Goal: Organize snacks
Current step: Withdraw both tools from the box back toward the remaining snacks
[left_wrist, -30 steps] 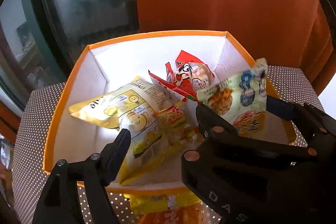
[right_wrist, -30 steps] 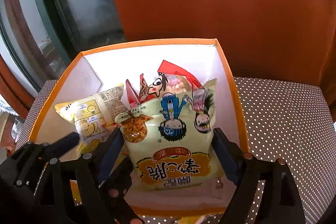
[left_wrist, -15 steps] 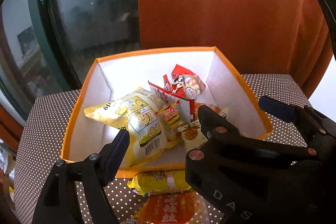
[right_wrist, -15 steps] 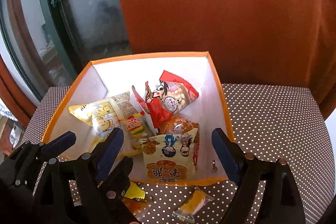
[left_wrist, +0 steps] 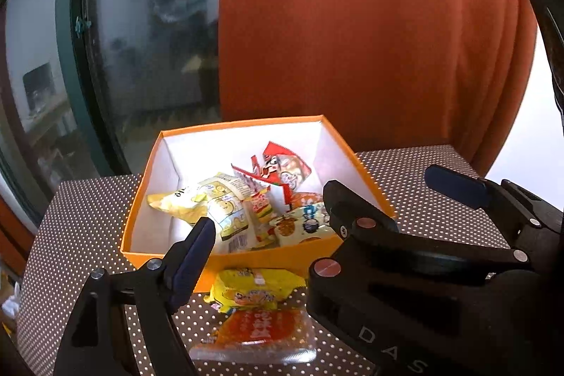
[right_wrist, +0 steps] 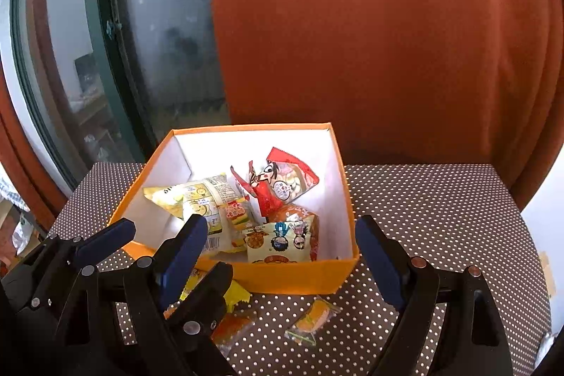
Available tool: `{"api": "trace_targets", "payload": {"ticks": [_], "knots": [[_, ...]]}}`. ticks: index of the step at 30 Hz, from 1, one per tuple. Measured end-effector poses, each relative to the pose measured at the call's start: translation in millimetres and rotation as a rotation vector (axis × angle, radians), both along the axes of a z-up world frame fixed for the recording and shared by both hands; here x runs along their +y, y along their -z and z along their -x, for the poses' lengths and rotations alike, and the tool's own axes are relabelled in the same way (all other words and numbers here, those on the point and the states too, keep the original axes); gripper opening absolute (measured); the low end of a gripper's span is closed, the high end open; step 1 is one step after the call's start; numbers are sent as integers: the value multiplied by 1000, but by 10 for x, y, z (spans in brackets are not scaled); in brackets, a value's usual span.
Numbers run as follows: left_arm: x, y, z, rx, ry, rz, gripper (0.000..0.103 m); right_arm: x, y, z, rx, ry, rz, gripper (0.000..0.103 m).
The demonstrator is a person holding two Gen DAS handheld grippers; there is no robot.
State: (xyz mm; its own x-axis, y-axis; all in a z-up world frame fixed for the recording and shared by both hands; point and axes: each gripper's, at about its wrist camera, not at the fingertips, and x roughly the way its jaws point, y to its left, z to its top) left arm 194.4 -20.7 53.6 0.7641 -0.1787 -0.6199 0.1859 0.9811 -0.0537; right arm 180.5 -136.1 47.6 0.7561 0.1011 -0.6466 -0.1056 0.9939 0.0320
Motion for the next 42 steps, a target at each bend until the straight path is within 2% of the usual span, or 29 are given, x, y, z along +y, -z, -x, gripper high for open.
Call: {"api": "trace_targets", "payload": {"ticks": [12,21,26,42], "knots": [[78,-86,531,-96,31,38,85,73,-145,570,-98,-23,11,88],[126,9,789,-115,51,39,85,116,-70,859,-121,-26,8,88],[100,104,878,-128,60,10,85,120,12,998,-137,-21,19,88],[110,613,925,-63,32,-25,85,160,527,981,-45,-66,13,88]]}}
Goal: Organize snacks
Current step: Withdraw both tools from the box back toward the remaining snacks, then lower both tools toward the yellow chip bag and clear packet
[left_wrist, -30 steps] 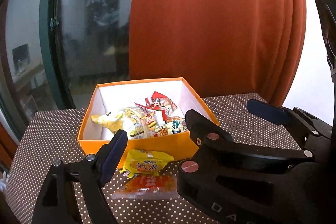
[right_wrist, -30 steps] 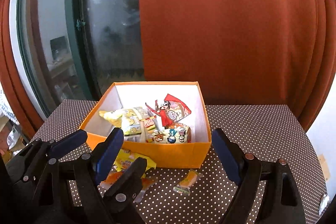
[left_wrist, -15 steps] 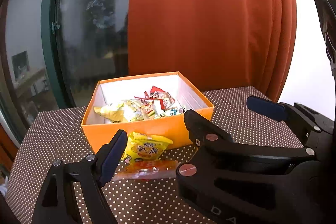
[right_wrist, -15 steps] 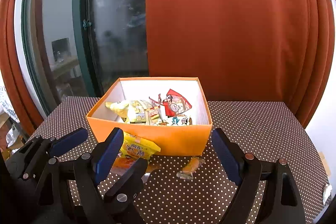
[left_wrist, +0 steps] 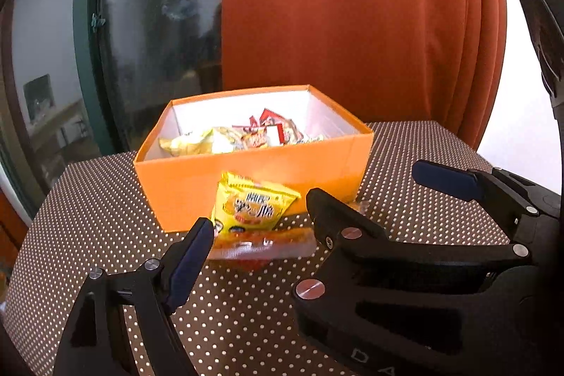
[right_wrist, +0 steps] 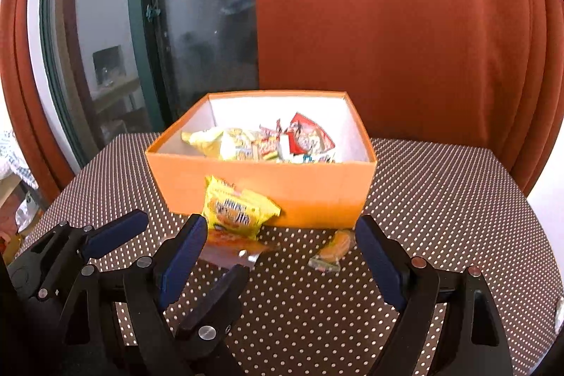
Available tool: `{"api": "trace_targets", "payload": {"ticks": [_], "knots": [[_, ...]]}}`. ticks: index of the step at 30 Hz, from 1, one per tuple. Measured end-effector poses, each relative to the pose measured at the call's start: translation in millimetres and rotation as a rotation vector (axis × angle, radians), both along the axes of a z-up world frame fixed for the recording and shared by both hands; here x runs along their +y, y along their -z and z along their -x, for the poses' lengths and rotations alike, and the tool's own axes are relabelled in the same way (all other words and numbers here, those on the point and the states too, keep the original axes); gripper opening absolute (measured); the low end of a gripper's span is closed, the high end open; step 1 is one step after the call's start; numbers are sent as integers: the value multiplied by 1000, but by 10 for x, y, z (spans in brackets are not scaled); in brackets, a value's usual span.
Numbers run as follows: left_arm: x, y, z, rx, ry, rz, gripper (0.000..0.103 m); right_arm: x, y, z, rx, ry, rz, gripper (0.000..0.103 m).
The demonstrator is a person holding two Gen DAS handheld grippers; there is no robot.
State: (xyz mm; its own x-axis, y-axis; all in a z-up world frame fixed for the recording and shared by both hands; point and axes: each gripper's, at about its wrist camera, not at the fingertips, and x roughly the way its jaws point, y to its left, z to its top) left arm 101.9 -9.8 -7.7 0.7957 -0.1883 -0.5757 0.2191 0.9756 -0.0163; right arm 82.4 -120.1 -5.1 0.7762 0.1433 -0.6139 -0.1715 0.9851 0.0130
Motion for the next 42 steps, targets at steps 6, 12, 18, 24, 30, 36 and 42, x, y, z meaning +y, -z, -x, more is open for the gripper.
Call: {"api": "trace_targets", "payload": {"ticks": [6,12,18,24,30,36,42], "knots": [[-12,227,-77,39,-6,-25,85,10,242,-66,32,-22,4,88],[-23,411,-172,67,-11,-63,85,8,469,-154,83,-29,-7,88],[-51,549,-320,106,13,-125,85,10,630,-264,119,-29,0,88],[-78,605,-437,114,37,-156,86,-11,721,-407,144,-20,-14,88],[-101,619,-557,107,52,-179,88,-49,753,-502,150,-6,-27,88],[-116,684,-662,101,51,-210,89,-84,831,-628,166,2,-31,88],[-114,767,-755,117,51,-221,94,-112,907,-725,177,13,-23,88]]}}
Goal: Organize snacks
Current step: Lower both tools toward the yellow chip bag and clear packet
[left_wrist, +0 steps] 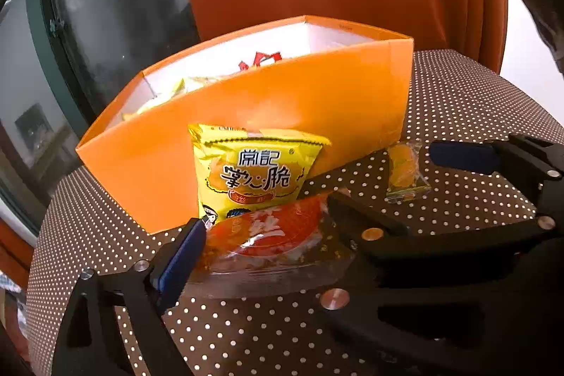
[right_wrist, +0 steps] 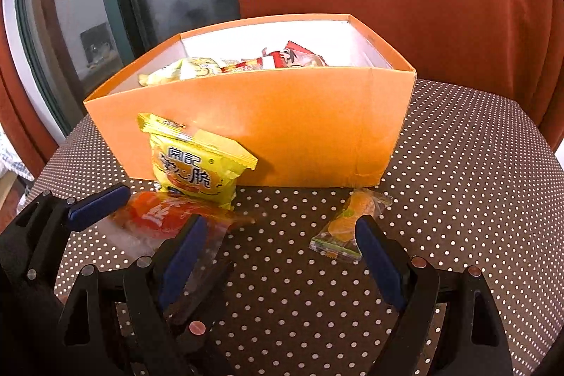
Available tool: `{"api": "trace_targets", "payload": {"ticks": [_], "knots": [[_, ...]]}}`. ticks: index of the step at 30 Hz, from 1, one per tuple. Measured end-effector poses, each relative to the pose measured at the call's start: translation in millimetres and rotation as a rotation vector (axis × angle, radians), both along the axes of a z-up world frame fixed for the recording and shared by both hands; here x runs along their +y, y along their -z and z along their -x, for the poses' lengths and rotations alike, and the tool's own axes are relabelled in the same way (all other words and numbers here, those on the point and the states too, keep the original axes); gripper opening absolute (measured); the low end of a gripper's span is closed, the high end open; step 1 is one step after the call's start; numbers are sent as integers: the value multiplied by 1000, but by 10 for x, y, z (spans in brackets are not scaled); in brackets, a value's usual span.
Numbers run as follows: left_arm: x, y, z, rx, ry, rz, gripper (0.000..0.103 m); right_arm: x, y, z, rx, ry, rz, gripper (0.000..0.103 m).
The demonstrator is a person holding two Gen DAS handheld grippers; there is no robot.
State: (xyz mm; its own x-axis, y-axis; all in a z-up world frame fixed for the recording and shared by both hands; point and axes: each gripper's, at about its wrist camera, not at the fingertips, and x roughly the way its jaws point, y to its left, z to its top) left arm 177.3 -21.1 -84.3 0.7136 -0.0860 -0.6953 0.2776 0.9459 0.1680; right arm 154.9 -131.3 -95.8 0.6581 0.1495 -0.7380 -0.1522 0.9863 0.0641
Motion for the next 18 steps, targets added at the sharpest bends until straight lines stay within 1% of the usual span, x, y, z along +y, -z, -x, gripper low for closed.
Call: {"api": "trace_targets", "payload": {"ticks": [3,5,7,10,11,12,13,16,18], "knots": [[20,42,-49,10,-10,-2,96,-11,44,-45,13,-3,-5,88],[44,92,-113,43,-11,11,97,-11,68,-60,19,-2,-3,88],[79,154,-190,90,-17,28,97,-2,100,-81,26,-1,10,88],[171,291,-337,209,-29,90,96,22,166,-127,47,-9,16,88],[204,323,-371,237,-35,116,95,35,185,-142,53,-14,18,88],[235,341,-392,250,-39,140,94,48,201,-156,56,-19,19,88],[243,329,-381,232,-43,141,92,58,209,-165,57,-22,20,88],[248,321,-373,219,-41,139,83,63,223,-196,58,-26,12,88],[247,309,-364,209,-39,141,72,61,239,-214,59,-23,11,88]]}}
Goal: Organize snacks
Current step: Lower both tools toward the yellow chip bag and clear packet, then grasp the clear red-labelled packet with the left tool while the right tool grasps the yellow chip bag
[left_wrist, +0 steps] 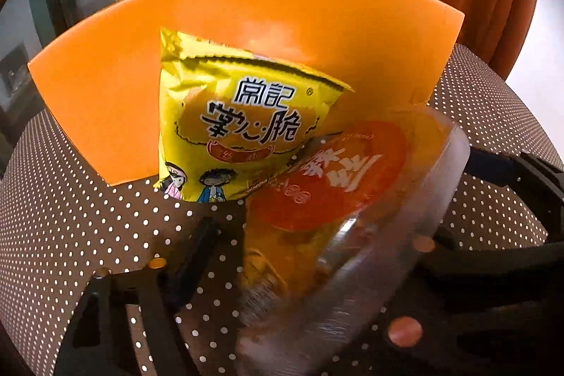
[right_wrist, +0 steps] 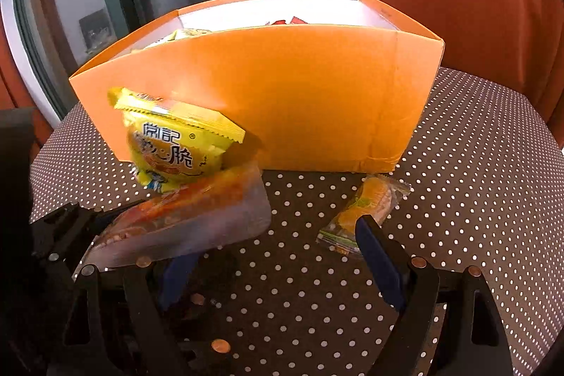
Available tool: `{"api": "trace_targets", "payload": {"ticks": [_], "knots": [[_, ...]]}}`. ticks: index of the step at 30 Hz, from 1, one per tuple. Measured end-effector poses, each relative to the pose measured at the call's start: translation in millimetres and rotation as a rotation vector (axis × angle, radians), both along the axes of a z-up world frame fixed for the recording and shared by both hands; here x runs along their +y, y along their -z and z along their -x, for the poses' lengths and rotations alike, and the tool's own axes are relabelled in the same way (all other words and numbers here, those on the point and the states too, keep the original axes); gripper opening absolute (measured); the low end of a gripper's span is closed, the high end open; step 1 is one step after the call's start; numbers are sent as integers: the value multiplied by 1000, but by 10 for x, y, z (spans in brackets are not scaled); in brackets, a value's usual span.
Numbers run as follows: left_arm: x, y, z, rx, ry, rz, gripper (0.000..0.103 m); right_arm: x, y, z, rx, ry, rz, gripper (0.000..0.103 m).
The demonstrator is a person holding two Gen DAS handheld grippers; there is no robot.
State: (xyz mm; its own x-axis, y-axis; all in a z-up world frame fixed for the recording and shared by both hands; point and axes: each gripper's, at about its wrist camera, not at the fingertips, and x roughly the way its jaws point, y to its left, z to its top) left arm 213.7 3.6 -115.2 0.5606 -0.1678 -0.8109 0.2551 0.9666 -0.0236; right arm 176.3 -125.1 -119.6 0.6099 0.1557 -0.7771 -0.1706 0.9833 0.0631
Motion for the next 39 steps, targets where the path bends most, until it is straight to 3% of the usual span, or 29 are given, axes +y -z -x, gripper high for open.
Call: {"api": "trace_targets", "payload": {"ticks": [5,11,24,39], "knots": [[12,-26,22,-13,-2,9,48,-24,22,-36,9,5,-18,88],[31,-68,118,-37,-16,1,39,-6,26,12,11,4,-12,88],[193,-213,528,-85,-52,51,37,50,-75,235,-14,-5,-13,88],[910,-353,890,-121,-179,49,37,505,-180,352,-65,-45,-7,88]]}}
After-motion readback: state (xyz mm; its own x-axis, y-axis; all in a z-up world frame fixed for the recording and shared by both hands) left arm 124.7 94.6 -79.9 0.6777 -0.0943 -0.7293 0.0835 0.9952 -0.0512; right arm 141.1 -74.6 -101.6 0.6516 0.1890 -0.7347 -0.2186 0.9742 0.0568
